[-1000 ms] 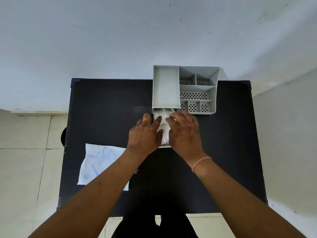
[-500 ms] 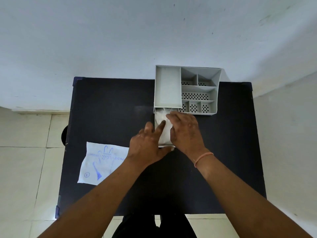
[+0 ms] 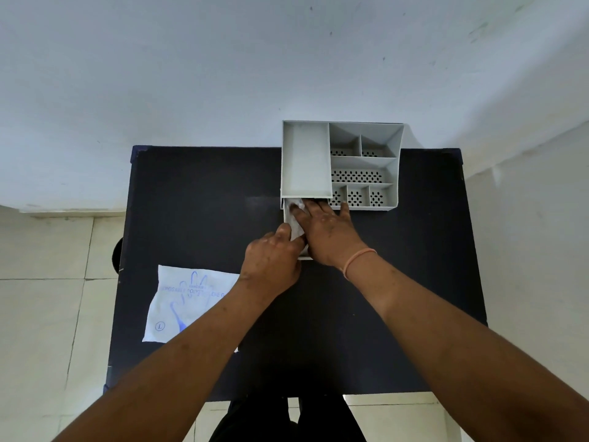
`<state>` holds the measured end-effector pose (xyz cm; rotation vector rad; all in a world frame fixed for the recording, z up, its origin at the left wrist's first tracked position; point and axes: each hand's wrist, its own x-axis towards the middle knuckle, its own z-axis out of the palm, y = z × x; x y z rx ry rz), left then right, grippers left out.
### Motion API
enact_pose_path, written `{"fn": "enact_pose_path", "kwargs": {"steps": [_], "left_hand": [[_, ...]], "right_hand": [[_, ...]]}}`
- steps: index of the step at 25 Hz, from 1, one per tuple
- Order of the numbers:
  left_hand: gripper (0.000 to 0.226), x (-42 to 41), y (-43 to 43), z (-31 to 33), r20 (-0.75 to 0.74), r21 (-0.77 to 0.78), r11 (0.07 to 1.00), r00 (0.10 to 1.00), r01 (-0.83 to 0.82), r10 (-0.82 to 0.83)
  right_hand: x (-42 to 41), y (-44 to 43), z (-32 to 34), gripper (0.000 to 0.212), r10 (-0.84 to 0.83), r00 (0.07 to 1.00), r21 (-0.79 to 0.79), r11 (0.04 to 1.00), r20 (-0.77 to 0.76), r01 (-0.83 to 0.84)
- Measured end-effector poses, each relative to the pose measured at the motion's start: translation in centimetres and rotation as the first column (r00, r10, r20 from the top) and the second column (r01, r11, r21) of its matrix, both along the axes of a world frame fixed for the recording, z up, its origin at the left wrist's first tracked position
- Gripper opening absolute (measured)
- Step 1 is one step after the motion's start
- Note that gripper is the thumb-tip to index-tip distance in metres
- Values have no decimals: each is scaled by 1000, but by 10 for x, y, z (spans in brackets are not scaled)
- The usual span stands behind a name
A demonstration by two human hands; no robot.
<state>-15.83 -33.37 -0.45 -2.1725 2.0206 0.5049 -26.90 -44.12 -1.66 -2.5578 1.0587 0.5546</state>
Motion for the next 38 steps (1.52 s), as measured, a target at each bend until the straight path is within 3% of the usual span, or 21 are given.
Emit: {"fn": "enact_pose_path", "kwargs": {"steps": [3, 6, 12, 14, 17, 19, 22, 24, 29, 34, 38], "left_hand": [[42, 2, -5, 0, -18, -6, 1000, 1000, -12, 12], [38, 2, -7, 1, -31, -9, 999, 998, -53, 52], [41, 2, -1, -5, -34, -56, 995, 996, -87, 85], [57, 5, -1, -6, -31, -67, 993, 995, -96, 94], [67, 6, -5, -3, -2, -33, 994, 994, -108, 108], [61, 8, -11, -2, 3, 8, 992, 992, -127, 127], [61, 10, -19, 0, -15, 55, 984, 985, -170, 171], [65, 11, -23, -1, -19, 65, 979, 980, -195, 197], [77, 14, -20, -6, -38, -25, 980, 980, -195, 194], [62, 18, -12, -14, -30, -50, 986, 987, -162, 160], [55, 17, -23, -9, -88, -57, 980, 978, -192, 187]], "right_hand": [[-5, -2, 6, 73, -26, 996, -17, 999, 88, 27], [-9, 15, 4, 79, -4, 985, -44, 999, 171, 11], [2, -4, 0, 78, 62, 995, 102, 992, 79, -70], [-2, -4, 8, 74, 0, 979, 106, 994, 203, -22], [-20, 10, 17, 60, -115, 902, -55, 987, 417, 152], [-32, 21, 17, 56, -107, 934, -157, 973, 341, 169], [-36, 29, 9, 71, -61, 996, -83, 994, 71, 67], [-33, 27, 7, 74, -75, 997, -69, 995, 20, 76], [-29, 31, 9, 60, -179, 976, -235, 950, 120, 203], [-14, 34, 8, 64, -295, 955, -168, 941, 20, 294], [-13, 36, 9, 61, -356, 922, -153, 913, 153, 378]]}}
